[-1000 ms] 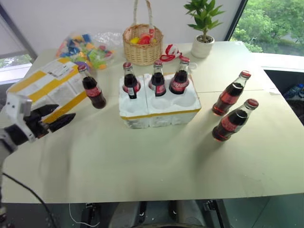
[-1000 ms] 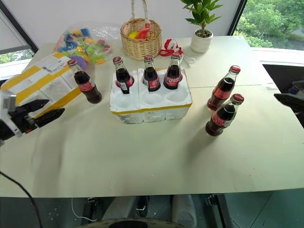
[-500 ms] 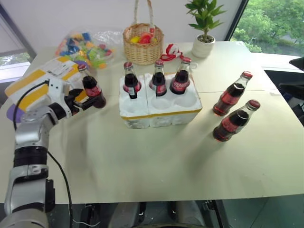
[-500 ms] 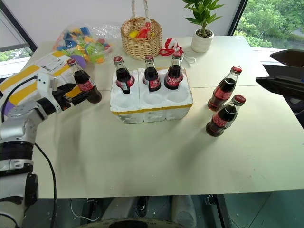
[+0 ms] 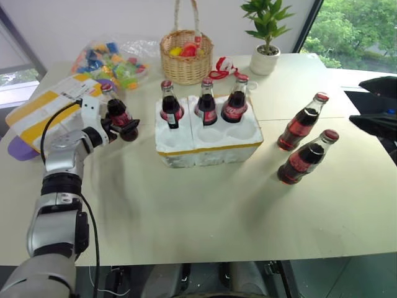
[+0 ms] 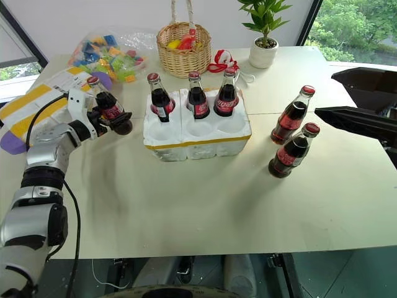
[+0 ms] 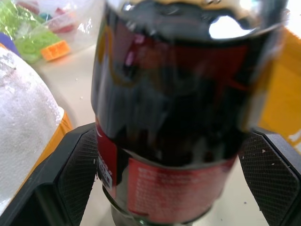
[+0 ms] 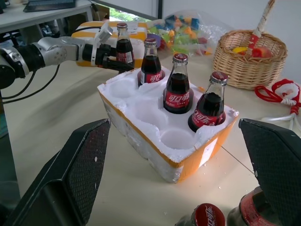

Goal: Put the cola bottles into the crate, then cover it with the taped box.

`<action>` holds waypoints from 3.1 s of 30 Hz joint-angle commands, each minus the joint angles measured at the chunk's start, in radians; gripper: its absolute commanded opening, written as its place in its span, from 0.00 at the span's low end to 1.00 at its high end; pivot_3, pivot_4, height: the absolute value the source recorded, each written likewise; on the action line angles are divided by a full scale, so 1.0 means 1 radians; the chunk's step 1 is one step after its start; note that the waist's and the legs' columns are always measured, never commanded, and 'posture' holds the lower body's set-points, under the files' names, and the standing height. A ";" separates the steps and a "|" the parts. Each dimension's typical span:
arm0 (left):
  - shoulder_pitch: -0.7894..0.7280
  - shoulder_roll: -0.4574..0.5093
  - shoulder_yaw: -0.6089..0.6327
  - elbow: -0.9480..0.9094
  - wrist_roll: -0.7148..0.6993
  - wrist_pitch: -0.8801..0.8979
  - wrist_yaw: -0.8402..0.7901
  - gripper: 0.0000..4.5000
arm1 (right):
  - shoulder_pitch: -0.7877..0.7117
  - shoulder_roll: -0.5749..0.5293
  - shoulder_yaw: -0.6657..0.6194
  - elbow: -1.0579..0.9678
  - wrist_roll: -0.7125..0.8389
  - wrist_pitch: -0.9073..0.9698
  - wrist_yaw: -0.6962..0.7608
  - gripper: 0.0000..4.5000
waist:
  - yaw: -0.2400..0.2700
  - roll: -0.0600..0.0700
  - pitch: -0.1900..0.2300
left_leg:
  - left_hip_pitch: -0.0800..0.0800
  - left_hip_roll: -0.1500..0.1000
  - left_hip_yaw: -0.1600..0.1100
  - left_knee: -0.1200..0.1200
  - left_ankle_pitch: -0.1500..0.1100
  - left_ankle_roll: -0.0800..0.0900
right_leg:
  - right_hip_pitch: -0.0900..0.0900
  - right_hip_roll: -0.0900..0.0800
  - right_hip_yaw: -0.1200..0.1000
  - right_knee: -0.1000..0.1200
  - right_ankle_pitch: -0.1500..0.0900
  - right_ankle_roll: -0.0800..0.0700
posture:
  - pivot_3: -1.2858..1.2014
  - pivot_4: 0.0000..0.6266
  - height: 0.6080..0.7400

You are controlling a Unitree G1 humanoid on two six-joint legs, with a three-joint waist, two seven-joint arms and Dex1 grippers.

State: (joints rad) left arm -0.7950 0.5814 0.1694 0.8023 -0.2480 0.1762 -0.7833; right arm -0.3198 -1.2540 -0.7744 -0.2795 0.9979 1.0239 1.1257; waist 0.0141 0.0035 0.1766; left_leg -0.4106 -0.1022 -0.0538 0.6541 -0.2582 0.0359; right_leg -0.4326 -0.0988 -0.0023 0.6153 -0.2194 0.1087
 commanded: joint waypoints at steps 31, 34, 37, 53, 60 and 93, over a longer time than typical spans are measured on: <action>-0.118 0.188 -0.072 -0.602 -0.336 0.539 -0.470 0.63 | 0.056 0.133 0.034 -0.046 0.022 -0.040 -0.169 1.00 | 0.027 -0.006 0.004 | -0.013 -0.001 -0.002 0.014 0.001 -0.001 | -0.009 0.000 -0.002 0.012 0.000 0.000 | 0.52 0.24 0.94; -0.121 0.127 -0.121 -0.561 -0.295 0.483 -0.475 0.63 | 0.081 0.173 0.032 -0.095 0.037 -0.034 -0.207 1.00 | 0.025 -0.006 0.004 | -0.014 -0.001 -0.002 0.014 0.003 -0.003 | -0.011 0.000 -0.001 0.013 0.000 0.000 | 0.52 0.24 0.94; -0.143 0.091 -0.135 -0.544 -0.299 0.480 -0.485 0.63 | 0.112 0.194 0.013 -0.128 0.052 -0.023 -0.234 1.00 | 0.015 -0.007 0.005 | -0.016 -0.001 -0.002 0.013 0.005 -0.008 | -0.014 0.001 -0.001 0.013 0.000 0.000 | 0.52 0.24 0.94; -0.093 0.021 -0.264 -0.474 -0.131 0.294 -0.508 0.63 | 0.236 0.220 -0.069 -0.182 0.101 -0.032 -0.324 1.00 | 0.001 -0.007 0.005 | -0.014 -0.001 -0.002 0.013 0.002 -0.002 | -0.011 0.000 -0.001 0.013 0.000 0.000 | 0.52 0.24 0.94; -0.065 -0.012 -0.280 -0.437 -0.075 0.250 -0.474 0.95 | 0.274 0.213 -0.045 -0.165 0.030 -0.077 -0.324 1.00 | 0.002 -0.006 0.005 | -0.014 -0.001 -0.002 0.013 0.002 -0.001 | -0.011 0.000 -0.001 0.013 0.000 0.000 | 0.52 0.24 0.94; 0.464 0.389 0.052 -1.246 -0.535 0.661 -0.456 0.99 | 0.533 0.552 0.059 -0.284 -0.191 -0.216 -0.545 1.00 | 0.001 -0.005 0.003 | 0.002 0.001 -0.002 0.011 0.000 -0.001 | 0.005 0.001 -0.001 0.008 -0.003 -0.004 | 0.52 0.24 0.94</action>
State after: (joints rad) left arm -0.3162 0.9746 0.2193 -0.4188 -0.7632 0.8441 -1.2569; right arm 0.2255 -0.7114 -0.7257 -0.5619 0.8077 0.8343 0.5939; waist 0.0151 -0.0014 0.1801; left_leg -0.4082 -0.1015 -0.0562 0.6650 -0.2578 0.0355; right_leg -0.4277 -0.0975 -0.0029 0.6235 -0.2223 0.1043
